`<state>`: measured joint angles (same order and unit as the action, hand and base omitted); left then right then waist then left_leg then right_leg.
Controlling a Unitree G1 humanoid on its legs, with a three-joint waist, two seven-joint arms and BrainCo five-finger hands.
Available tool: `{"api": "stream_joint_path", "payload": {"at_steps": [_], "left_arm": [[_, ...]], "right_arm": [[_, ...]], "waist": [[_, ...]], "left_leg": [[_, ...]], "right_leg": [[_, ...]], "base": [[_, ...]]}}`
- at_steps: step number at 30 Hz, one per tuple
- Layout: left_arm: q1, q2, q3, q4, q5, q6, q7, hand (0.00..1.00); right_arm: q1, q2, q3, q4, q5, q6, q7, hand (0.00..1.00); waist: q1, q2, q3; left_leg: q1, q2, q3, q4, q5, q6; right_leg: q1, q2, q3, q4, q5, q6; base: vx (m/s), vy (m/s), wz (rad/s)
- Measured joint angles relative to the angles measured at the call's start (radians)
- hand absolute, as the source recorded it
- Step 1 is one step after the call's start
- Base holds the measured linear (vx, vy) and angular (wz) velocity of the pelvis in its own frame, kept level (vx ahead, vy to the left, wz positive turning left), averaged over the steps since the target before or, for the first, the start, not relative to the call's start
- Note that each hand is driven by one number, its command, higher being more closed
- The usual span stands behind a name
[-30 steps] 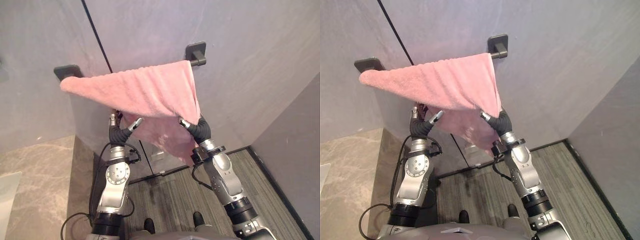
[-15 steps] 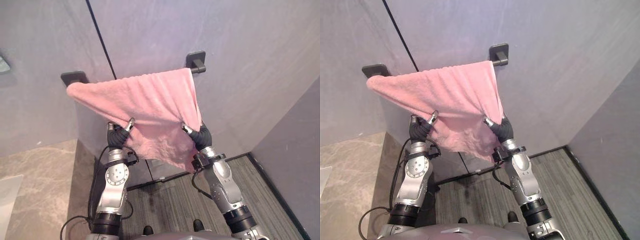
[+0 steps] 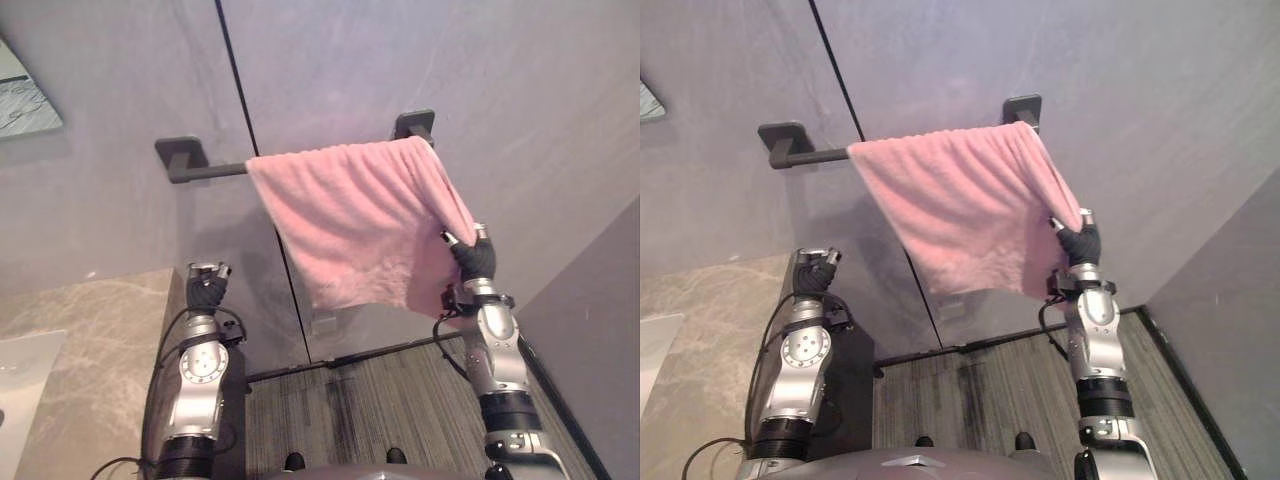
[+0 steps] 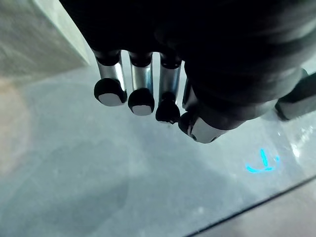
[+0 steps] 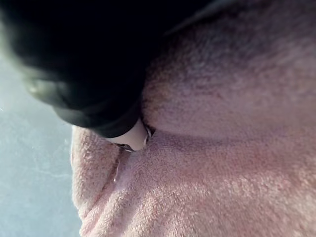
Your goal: Organize washtable
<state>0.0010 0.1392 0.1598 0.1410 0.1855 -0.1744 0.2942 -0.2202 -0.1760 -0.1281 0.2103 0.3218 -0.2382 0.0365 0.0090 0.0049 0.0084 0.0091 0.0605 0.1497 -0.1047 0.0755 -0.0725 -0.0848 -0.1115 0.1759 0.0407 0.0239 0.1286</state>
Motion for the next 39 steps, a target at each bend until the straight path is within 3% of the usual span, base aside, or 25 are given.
{"api": "stream_joint_path", "payload": {"at_steps": [14,15,23,27,34,39], "left_arm": [[0.000,0.012,0.002,0.013,0.034,0.007,-0.005,1.00],[0.000,0.010,0.000,0.013,0.036,0.007,-0.007,0.00],[0.000,-0.021,-0.087,-0.045,0.020,-0.001,-0.039,0.00],[0.001,-0.026,-0.174,-0.086,-0.028,-0.038,-0.055,0.00],[0.001,-0.051,-0.280,-0.164,-0.190,-0.113,-0.121,0.00],[-0.001,-0.053,-0.322,-0.204,-0.297,-0.136,-0.150,0.00]], "right_arm": [[0.015,0.025,0.001,0.004,0.000,0.000,-0.001,1.00],[0.025,0.034,0.002,-0.009,0.000,0.000,-0.001,1.00],[0.066,0.048,0.060,-0.071,0.001,-0.004,0.007,1.00],[0.093,0.053,0.099,-0.101,0.012,-0.016,0.014,1.00],[0.103,0.077,0.162,-0.101,0.052,-0.029,0.051,1.00],[0.109,0.077,0.197,-0.104,0.051,-0.044,0.053,1.00]], "waist": [[0.000,-0.027,0.008],[0.000,-0.027,0.009],[-0.005,-0.022,0.040],[-0.005,-0.017,0.048],[-0.013,-0.008,0.054],[-0.018,-0.006,0.054]], "left_leg": [[-0.004,0.000,-0.006,0.000,-0.001,-0.002],[-0.005,0.000,-0.007,0.000,-0.001,-0.001],[-0.004,0.000,-0.007,0.000,-0.003,-0.001],[-0.003,-0.001,-0.003,0.000,-0.004,0.002],[-0.002,0.000,0.004,0.000,-0.005,0.002],[-0.001,0.000,0.007,0.000,-0.005,0.003]], "right_leg": [[-0.002,-0.001,-0.006,0.002,-0.010,-0.009],[-0.002,-0.001,-0.007,0.002,-0.011,-0.009],[-0.002,-0.001,-0.008,0.003,-0.012,-0.007],[-0.002,-0.001,-0.006,0.003,-0.012,-0.006],[-0.006,0.001,-0.005,0.003,-0.015,-0.004],[-0.007,0.001,-0.002,0.004,-0.015,-0.003]], "base": [[0.00,0.000,0.00],[0.02,-0.007,0.03],[0.00,0.000,0.00],[0.01,-0.001,-0.01],[0.01,-0.003,-0.02],[0.00,0.000,0.00]]}}
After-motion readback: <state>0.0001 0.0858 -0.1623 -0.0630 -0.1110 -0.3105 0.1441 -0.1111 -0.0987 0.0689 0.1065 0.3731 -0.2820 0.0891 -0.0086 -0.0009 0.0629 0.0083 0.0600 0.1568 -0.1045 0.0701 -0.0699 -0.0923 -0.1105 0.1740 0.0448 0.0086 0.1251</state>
